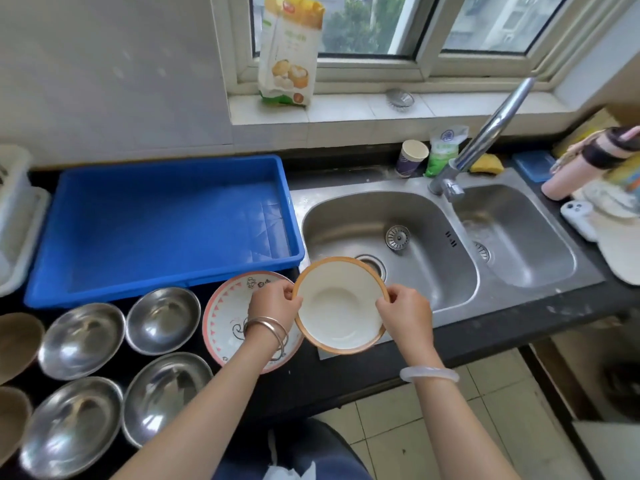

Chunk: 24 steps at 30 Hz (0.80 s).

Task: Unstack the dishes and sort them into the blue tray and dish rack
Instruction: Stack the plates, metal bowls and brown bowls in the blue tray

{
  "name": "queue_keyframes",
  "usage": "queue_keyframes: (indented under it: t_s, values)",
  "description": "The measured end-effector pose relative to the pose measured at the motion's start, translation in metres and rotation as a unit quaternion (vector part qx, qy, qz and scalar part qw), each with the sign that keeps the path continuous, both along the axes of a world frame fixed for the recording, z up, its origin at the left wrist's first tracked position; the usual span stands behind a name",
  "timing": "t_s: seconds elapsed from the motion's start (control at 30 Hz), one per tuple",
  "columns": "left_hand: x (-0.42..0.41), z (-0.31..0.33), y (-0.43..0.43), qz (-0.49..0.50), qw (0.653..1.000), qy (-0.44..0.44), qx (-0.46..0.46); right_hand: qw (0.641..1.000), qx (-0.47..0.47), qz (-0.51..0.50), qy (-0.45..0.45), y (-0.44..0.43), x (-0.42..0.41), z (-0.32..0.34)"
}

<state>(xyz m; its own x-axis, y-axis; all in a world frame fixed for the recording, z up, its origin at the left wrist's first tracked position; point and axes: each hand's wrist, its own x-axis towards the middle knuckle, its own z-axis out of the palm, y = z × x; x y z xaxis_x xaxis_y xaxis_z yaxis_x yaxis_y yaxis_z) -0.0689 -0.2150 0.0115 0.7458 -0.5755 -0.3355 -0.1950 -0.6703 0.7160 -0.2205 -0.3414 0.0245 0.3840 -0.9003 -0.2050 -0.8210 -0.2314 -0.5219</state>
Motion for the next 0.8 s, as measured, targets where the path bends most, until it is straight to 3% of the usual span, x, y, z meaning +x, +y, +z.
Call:
queue_keyframes:
  t_s: [0.33, 0.8]
  values:
    - [-0.037, -0.031, -0.014, -0.035, 0.999, 0.004, 0.036, 0.998, 0.054, -0.044, -0.004, -0.002, -0.045, -0.033]
    - [-0.040, -0.043, -0.009, -0.032, 0.998, 0.035, 0.044, 0.995, 0.091, -0.027, -0.030, -0.001, -0.051, -0.052]
